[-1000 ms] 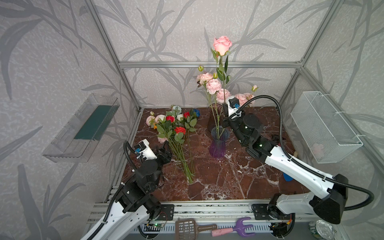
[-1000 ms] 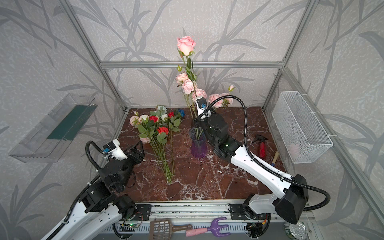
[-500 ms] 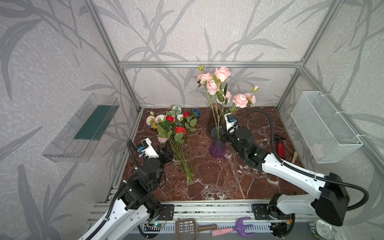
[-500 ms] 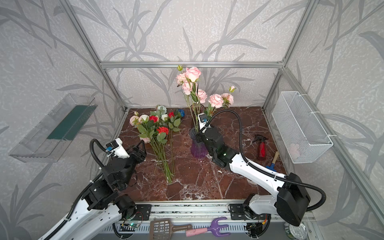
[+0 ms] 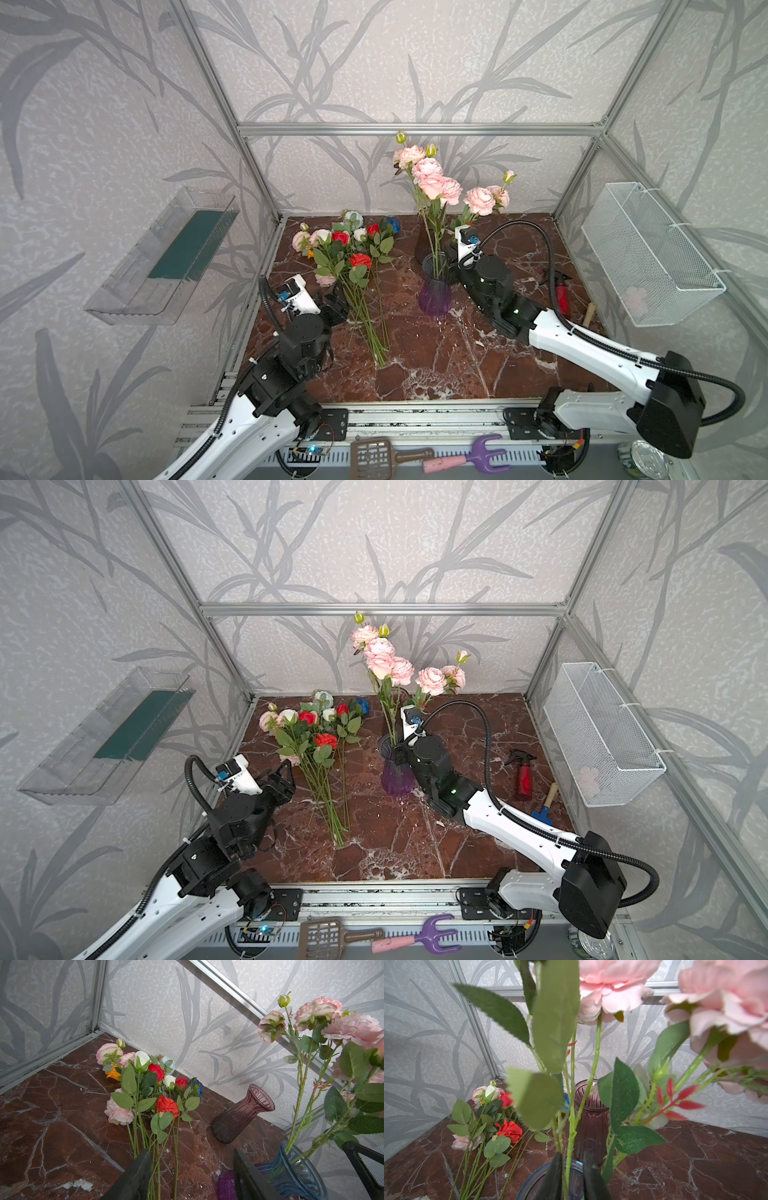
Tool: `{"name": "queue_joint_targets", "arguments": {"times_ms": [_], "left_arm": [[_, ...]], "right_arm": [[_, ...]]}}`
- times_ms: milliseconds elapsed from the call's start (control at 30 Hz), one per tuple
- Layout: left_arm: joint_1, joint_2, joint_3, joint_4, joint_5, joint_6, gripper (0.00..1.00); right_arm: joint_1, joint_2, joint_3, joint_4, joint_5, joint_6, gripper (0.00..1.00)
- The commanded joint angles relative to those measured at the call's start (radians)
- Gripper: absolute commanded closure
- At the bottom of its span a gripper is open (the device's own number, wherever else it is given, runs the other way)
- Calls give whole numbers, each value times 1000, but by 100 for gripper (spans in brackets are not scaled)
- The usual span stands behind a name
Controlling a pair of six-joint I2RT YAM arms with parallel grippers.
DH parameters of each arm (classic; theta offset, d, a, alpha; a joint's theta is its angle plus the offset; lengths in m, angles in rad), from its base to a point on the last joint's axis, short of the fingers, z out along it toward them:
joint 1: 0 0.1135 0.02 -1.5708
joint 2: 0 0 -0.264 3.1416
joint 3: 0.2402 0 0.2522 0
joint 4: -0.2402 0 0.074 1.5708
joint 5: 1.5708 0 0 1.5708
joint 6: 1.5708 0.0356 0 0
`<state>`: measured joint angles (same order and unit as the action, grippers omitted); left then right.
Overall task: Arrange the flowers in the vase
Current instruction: 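Open and withdraw the right gripper while the left gripper reaches the rose bunch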
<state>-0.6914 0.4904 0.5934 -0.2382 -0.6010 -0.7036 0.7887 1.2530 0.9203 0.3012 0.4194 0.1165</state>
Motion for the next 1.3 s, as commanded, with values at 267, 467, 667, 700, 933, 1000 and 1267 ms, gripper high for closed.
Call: {"name": "queue_joint_targets", "arguments": {"times_ms": [267, 467, 667, 700, 933, 1000, 1267], "left_arm": [[-2, 26, 0, 13, -11, -7, 37], [-2, 37, 2, 11, 2, -3, 37], [0, 96, 9, -19, 6, 24, 37], [3, 117, 17, -32, 9, 28, 36], [147, 379, 120, -128, 326, 81, 35], [218, 497, 174, -190, 446, 82, 38], [267, 973, 468, -461, 483, 194, 59]], "right_arm": [[0, -109, -42, -20, 13, 41, 76], [0, -145, -61, -33, 21, 33, 75], [1, -236, -64, -87, 3, 62, 74], [1, -255, -64, -103, -2, 69, 73], [1, -420, -103, -295, -3, 134, 71], [1, -475, -129, -345, 7, 160, 70], [1, -667, -211, -540, 48, 247, 70]]}}
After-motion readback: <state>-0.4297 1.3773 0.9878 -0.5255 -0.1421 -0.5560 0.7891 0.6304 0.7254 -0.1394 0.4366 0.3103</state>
